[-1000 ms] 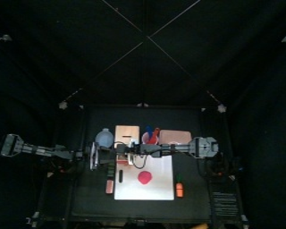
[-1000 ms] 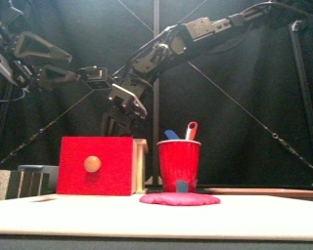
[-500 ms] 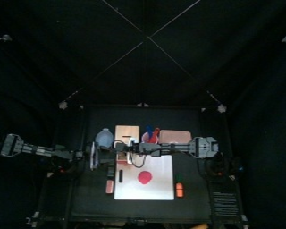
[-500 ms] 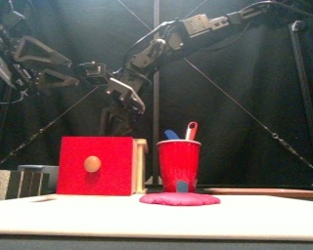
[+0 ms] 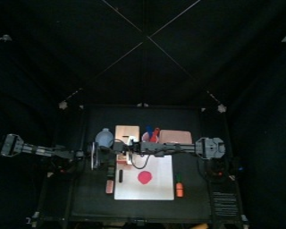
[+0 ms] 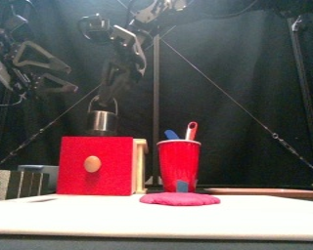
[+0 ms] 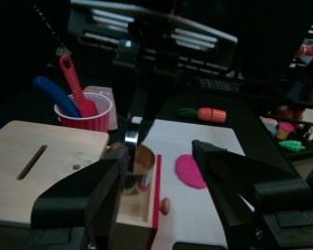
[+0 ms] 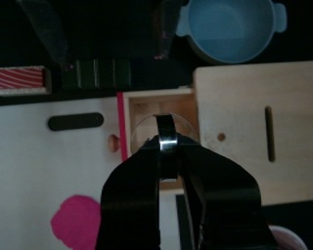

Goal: Get the cutter from the drawer then cut the dough then place the extra dough in the bowl
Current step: Place the cutter on the board

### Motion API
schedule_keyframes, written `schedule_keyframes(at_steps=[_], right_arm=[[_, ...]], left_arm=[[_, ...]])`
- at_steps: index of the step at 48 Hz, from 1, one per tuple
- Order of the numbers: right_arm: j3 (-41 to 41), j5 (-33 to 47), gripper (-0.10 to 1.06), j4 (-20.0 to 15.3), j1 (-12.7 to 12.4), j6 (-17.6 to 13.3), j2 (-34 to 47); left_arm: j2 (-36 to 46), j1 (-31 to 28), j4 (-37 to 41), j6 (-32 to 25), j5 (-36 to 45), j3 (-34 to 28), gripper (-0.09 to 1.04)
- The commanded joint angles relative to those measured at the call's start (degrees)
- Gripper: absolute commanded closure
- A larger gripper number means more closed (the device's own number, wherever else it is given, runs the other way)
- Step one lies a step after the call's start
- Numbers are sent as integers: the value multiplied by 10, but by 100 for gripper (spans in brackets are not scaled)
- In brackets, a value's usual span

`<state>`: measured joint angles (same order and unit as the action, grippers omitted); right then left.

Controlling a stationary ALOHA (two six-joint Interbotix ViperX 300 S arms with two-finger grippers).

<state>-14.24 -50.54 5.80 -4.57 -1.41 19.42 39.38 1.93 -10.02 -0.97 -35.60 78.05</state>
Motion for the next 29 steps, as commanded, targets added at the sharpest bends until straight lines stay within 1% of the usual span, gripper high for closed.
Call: schedule_keyframes(at_steps=[1, 6, 9, 13, 14, 17, 23, 29], right_arm=[[4, -33, 56, -5, 4, -1, -54], [33, -54, 56, -11, 11, -11, -83], [57, -62, 56, -11, 18, -29, -103], [104, -63, 56, -6, 28, -59, -135], [124, -62, 56, -5, 31, -72, -148], [166, -58, 56, -3, 39, -96, -171], [265, -19, 56, 7, 62, -148, -229], [353, 25, 56, 21, 86, -187, -279]], left_arm=[[-2, -5, -4, 0, 4, -7, 5], [-2, -9, -11, -1, 5, -8, 5], [-2, -11, -12, -2, 5, -9, 5], [-2, -14, -13, -2, 5, -11, 5], [-2, -15, -13, -2, 5, -11, 5], [-2, -17, -13, -1, 5, -12, 5], [-2, -19, -13, -1, 5, -16, 5], [-2, -24, -14, 0, 5, -20, 5]])
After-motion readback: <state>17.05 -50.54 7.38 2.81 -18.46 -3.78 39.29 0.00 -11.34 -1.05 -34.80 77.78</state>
